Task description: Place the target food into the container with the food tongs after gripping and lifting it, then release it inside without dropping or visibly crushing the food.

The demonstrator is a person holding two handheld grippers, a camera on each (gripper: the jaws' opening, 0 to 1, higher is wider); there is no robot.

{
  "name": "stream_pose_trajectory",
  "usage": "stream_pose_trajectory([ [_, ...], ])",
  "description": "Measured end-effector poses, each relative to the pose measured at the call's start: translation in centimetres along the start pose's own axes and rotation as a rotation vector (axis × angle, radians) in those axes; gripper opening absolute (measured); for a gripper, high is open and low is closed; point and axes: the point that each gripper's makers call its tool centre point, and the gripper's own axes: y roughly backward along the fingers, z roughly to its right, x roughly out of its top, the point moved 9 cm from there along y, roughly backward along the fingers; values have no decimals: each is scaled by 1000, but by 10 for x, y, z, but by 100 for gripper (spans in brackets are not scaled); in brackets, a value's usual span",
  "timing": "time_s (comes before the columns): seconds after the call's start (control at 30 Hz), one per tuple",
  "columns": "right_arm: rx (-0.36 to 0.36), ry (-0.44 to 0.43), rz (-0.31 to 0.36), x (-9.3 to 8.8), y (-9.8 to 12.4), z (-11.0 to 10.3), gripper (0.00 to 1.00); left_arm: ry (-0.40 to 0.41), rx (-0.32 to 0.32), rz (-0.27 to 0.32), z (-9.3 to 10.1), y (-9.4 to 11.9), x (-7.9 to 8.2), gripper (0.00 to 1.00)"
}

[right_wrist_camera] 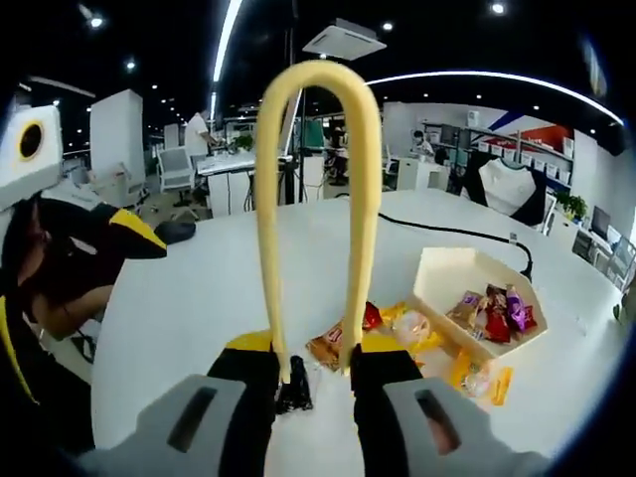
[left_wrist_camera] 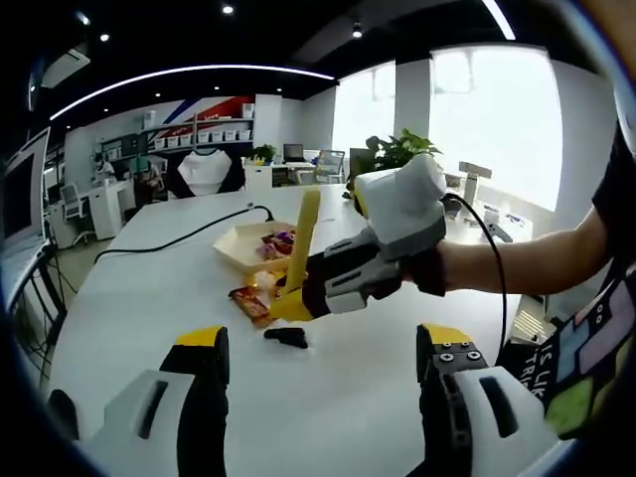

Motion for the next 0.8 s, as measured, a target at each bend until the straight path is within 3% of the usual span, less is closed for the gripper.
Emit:
stream_pose_trajectory([
  [0.57,24,-3,-84,-25,-11,-14,24,7,6,-1,-3,-1,0,82],
  [0.8,27,-104,-50,-27,-9,-9,20,10,4,-7,-3,-2,-2,81],
])
